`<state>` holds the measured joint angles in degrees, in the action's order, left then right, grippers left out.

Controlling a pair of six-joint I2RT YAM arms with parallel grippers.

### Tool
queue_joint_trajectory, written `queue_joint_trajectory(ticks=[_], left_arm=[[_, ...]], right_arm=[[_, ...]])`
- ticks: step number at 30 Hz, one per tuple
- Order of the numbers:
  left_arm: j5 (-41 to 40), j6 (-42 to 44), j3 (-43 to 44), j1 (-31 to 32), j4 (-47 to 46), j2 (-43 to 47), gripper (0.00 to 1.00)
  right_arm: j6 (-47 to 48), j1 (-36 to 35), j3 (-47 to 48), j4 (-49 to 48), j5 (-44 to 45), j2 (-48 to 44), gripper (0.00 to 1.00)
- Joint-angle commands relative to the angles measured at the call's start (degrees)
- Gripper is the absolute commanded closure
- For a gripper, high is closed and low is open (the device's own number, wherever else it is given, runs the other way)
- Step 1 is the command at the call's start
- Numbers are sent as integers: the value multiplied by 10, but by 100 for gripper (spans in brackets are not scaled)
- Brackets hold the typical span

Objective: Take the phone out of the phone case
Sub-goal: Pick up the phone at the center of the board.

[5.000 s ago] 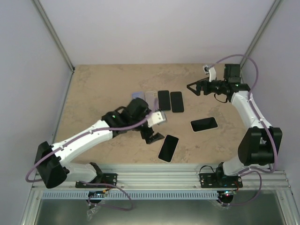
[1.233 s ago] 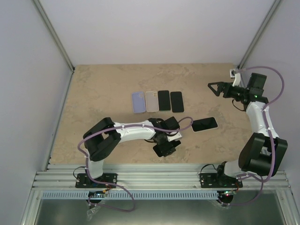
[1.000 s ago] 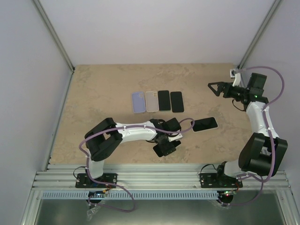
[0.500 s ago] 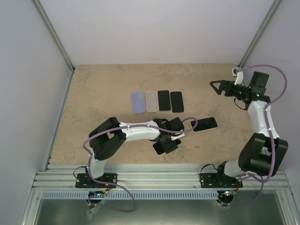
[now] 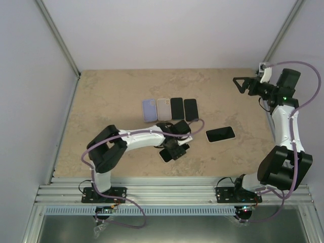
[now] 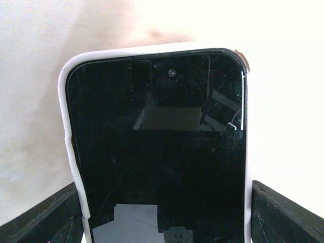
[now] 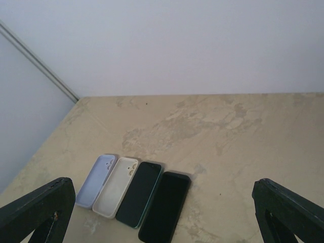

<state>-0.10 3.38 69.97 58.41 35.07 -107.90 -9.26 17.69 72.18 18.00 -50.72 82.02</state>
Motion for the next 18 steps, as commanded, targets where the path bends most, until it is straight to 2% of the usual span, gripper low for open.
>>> queue_joint_trajectory(ticks=[1, 5, 11, 18], left_arm=[[12, 6, -7, -44, -22, 90, 50], [14, 6, -32, -64, -56, 146, 56], [29, -14, -33, -105, -74, 199, 57], [26, -18, 11, -163, -90, 260, 57]], right_arm=[[-26, -11, 16, -30, 14, -2, 2], [-54, -31, 13, -60, 40, 2, 2], [-95, -77, 38, -82, 39, 30, 3], [-168, -159, 78, -96, -22, 74, 4]])
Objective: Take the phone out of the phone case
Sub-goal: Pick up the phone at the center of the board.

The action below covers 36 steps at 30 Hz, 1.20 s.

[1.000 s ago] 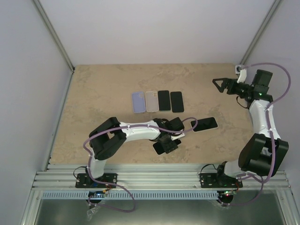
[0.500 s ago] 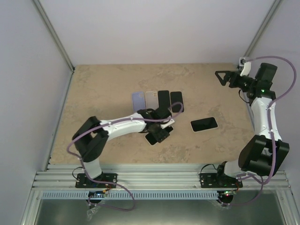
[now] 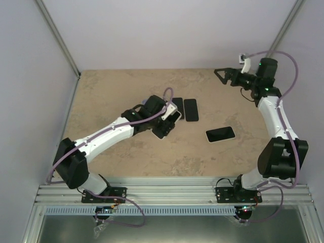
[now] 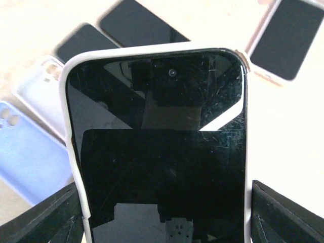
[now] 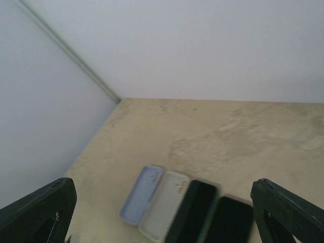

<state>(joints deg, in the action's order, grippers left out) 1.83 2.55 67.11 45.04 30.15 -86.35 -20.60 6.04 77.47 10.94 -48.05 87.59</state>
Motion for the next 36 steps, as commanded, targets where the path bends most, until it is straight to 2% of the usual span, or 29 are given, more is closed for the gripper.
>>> queue_joint_trajectory(ticks=[1, 6, 11, 23, 36], left_arm=[[11, -10, 47, -41, -42, 50, 57], [6, -19, 60, -70, -61, 79, 58], [-2, -41, 60, -81, -75, 98, 58], [4, -48, 92, -89, -70, 74, 58], [2, -44, 86, -89, -71, 62, 58]], right_arm=[[-70, -66, 25, -33, -66, 22, 4], [-86, -153, 24, -43, -82, 17, 4], [-87, -205, 8, -46, -80, 6, 4], [-84, -255, -52, -62, -61, -18, 6], [-98, -318, -12, -71, -61, 37, 18]])
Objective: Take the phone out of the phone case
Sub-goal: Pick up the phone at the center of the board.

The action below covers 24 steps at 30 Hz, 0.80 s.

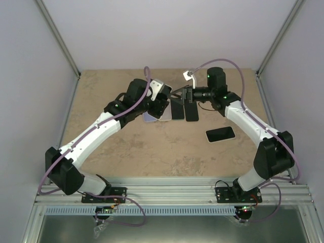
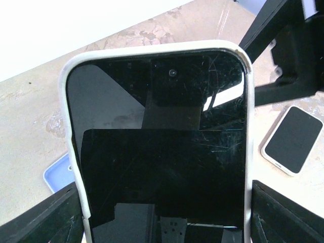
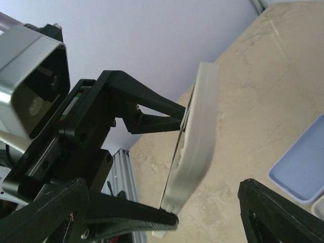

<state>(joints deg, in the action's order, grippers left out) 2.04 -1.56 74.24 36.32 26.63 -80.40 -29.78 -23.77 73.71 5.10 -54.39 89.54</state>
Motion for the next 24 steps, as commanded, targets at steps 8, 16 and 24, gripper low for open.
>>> queue_joint_trajectory(ticks=[8, 16, 24], left_arm=[[4, -2, 15, -2, -33, 2, 58], [0, -5, 15, -1, -35, -6, 58], [6, -7, 19, -2, -15, -11, 41]], right_arm=[[-24, -28, 51, -11, 27, 46, 48], [-54, -28, 47, -25, 29, 56, 87], [-48, -24, 45, -26, 21, 42, 100]])
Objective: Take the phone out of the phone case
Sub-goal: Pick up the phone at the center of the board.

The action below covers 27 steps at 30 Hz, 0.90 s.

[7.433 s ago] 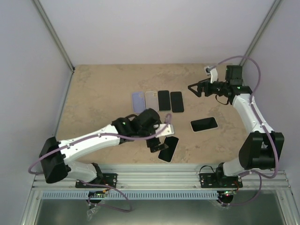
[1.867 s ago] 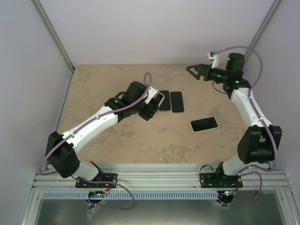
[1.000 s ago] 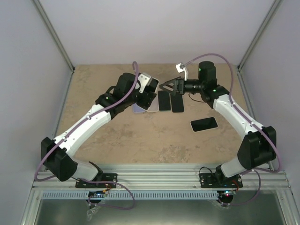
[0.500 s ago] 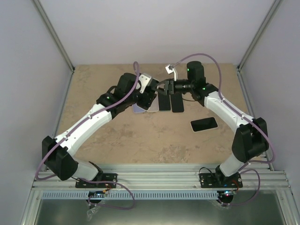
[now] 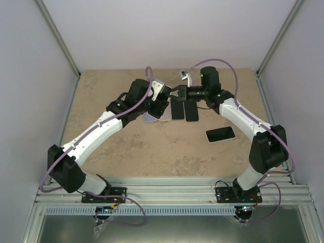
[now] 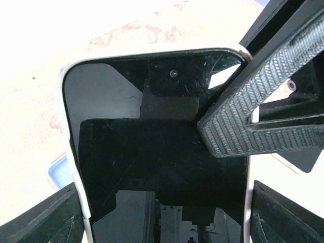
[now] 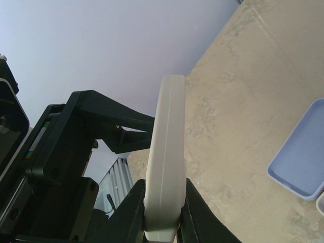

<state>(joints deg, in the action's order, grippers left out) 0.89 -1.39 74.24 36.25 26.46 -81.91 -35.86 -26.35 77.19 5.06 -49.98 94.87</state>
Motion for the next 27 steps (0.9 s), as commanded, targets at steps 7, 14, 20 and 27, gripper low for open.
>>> queue_joint_trajectory(ticks=[7, 14, 20, 27], left_arm=[[70, 1, 2, -8, 5, 38, 1], [160, 0, -16, -46, 13, 72, 1], [348, -4, -40, -112, 10, 84, 1], [548, 10, -73, -160, -7, 94, 6]], right_arm=[[19, 28, 10, -39, -47, -34, 99], [23, 52, 6, -48, -79, -52, 99], [39, 74, 0, -87, -160, -64, 99], [50, 84, -6, -118, -244, -84, 99]])
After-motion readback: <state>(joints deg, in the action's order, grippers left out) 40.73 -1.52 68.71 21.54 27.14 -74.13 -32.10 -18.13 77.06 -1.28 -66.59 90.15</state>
